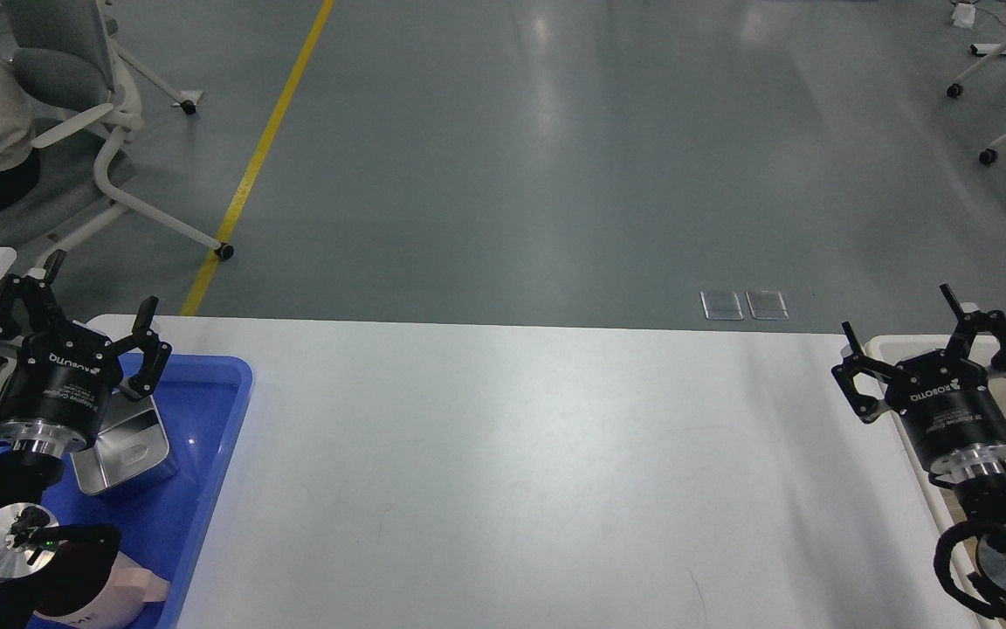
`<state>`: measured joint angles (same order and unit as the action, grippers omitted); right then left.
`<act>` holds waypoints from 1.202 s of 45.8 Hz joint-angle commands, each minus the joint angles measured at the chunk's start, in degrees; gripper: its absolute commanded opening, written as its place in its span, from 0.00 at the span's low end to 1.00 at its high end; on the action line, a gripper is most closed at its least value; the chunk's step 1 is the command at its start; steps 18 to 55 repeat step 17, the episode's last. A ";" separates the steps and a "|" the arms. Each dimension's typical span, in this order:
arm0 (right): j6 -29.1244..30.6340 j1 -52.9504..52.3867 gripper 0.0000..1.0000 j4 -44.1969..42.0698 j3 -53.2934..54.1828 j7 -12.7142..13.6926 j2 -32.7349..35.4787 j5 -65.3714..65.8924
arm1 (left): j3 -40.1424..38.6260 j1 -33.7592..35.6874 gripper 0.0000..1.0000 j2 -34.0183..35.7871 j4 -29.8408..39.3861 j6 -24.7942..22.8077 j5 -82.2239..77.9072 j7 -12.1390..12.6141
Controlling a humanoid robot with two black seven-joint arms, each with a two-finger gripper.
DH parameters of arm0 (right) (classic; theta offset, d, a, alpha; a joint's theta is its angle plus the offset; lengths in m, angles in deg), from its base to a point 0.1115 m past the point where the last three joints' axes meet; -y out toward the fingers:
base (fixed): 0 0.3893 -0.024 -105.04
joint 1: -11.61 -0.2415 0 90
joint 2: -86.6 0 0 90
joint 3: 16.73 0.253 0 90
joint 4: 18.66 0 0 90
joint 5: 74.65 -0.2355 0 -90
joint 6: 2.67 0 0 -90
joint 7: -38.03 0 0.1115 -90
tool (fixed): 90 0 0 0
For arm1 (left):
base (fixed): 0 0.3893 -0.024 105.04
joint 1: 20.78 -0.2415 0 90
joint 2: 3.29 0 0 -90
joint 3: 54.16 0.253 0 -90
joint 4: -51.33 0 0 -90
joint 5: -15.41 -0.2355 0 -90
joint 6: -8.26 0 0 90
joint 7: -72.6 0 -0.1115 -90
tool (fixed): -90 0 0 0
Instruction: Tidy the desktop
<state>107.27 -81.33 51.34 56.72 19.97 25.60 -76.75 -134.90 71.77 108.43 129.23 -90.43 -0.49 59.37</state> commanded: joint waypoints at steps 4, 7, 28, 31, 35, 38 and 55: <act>-0.69 0.12 1.00 0.84 -0.07 0.04 0.09 -0.35 | -0.73 -0.52 0.96 -1.33 0.94 -0.45 0.70 1.10; -0.69 0.12 1.00 0.84 -0.07 0.04 0.09 -0.35 | -0.47 -0.26 0.96 -2.65 0.94 -0.45 1.66 1.27; -0.60 0.21 1.00 0.84 0.29 0.04 0.80 -0.35 | 0.50 0.27 0.96 -6.95 0.68 -0.19 1.93 2.59; -0.60 0.21 1.00 0.84 0.29 0.04 0.80 -0.35 | 0.50 0.27 0.96 -6.95 0.68 -0.19 1.93 2.59; -0.60 0.21 1.00 0.84 0.29 0.04 0.80 -0.35 | 0.50 0.27 0.96 -6.95 0.68 -0.19 1.93 2.59; -0.60 0.21 1.00 0.84 0.29 0.04 0.80 -0.35 | 0.50 0.27 0.96 -6.95 0.68 -0.19 1.93 2.59; -0.60 0.21 1.00 0.84 0.29 0.04 0.80 -0.35 | 0.50 0.27 0.96 -6.95 0.68 -0.19 1.93 2.59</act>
